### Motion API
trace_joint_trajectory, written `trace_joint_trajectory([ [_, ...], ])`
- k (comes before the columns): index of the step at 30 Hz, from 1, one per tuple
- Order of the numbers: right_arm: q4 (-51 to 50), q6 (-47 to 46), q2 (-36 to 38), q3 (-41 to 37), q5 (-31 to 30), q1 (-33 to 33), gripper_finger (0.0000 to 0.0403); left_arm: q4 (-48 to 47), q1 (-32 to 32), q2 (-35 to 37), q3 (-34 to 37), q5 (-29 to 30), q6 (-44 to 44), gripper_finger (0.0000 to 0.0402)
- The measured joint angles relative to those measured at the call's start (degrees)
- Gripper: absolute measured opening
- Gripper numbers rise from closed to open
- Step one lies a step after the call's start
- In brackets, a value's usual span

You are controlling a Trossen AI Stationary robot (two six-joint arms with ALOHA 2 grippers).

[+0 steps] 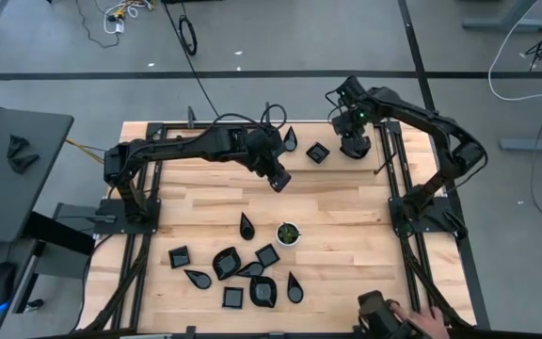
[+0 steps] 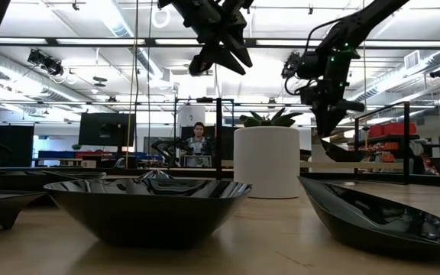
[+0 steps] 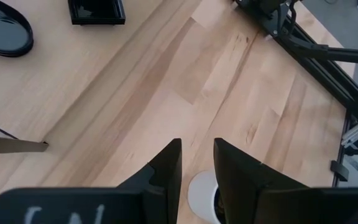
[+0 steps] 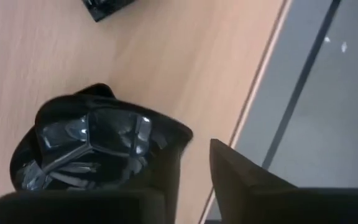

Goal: Pick & Place Mini shaped plates
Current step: Stack the leaf shaped plate on top of the leaf shaped plate on the shelf

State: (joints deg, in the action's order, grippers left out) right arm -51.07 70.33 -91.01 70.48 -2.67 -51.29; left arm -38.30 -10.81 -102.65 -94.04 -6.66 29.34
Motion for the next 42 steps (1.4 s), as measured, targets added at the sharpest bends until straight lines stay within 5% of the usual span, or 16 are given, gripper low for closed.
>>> trace_joint_trajectory([
  [5, -1.0, -5.5, 3.1, 0.0, -3.0, 0.9, 0.0128, 0.0, 0.0, 0.0, 0.0, 0.9, 0.0, 0.0096],
  [10, -3.0, -26.9, 7.0, 0.0, -2.3, 4.0, 0.0137, 0.0, 0.0, 0.0, 0.0, 1.6, -2.0, 0.0096],
  [17, -5.7, -54.9, 5.6, -2.3, 13.8, 5.3, 0.0096, 0.4, -0.9, 0.0, 0.0, 2.8, -3.2, 0.0096],
  [22, -2.6, -69.0, 4.6, -4.4, 6.2, 5.2, 0.0064, 0.6, -1.6, 0.0, 0.0, 2.9, -3.1, 0.0096],
  [27, -2.6, -76.1, 5.1, -4.4, 4.7, 5.3, 0.0076, 0.6, -1.6, 0.0, 0.0, 2.8, -3.1, 0.0096],
  [36, -0.4, -83.4, 2.4, -4.4, -2.9, 5.2, 0.0165, 0.5, -1.5, 0.0, 0.0, 2.8, -3.1, 0.0096],
  [42, 0.0, -83.7, 0.0, -4.4, -2.6, 5.2, 0.0165, 0.5, -1.4, 0.0, 0.0, 2.8, -3.0, 0.0096],
])
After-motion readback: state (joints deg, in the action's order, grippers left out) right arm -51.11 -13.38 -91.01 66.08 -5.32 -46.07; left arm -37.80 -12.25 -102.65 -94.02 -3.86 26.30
